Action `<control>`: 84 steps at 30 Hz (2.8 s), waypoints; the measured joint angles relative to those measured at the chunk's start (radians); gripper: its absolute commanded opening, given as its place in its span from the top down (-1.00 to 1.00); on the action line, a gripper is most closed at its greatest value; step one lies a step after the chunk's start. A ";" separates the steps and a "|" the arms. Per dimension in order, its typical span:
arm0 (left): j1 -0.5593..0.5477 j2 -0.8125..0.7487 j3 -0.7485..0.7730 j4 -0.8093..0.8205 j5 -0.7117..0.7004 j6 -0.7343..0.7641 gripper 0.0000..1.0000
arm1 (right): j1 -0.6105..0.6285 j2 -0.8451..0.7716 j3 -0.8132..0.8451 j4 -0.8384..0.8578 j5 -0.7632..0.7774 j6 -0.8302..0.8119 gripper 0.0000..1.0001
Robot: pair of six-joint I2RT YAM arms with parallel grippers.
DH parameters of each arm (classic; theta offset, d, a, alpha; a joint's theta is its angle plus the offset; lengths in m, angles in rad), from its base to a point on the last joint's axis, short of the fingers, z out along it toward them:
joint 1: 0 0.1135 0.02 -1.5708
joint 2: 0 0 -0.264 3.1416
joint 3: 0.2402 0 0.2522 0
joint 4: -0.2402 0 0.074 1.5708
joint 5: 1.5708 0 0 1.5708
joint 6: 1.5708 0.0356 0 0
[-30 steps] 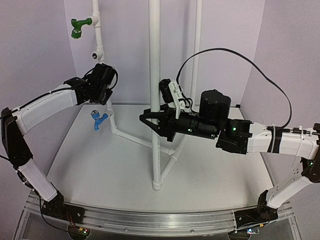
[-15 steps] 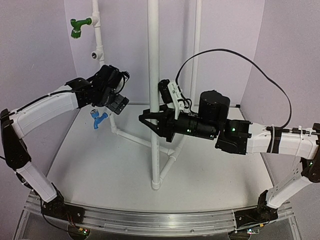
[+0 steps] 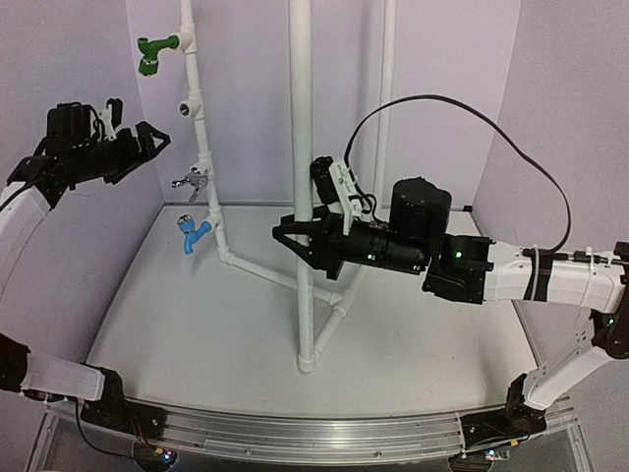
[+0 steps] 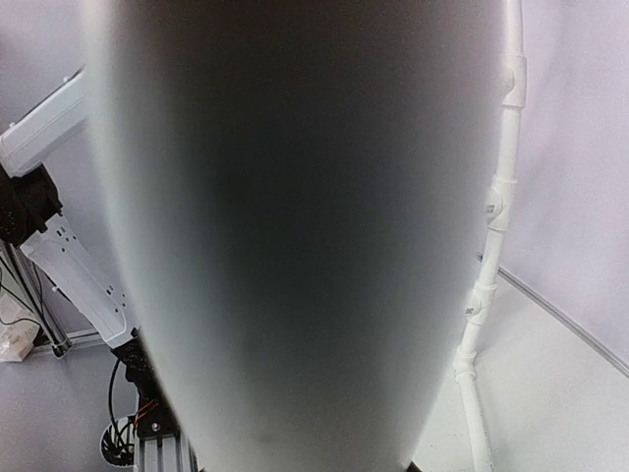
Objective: Install the water faucets
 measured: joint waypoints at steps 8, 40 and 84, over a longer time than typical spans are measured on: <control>0.338 0.154 -0.325 0.430 0.617 -0.485 -0.89 | 0.000 0.005 0.005 -0.001 0.003 0.001 1.00; 0.128 0.362 -0.165 0.435 0.498 -0.435 0.73 | 0.000 0.009 0.011 -0.001 0.015 0.004 1.00; -0.158 0.104 0.071 -0.072 -0.382 0.171 -0.99 | 0.006 0.004 0.019 -0.024 0.082 0.002 1.00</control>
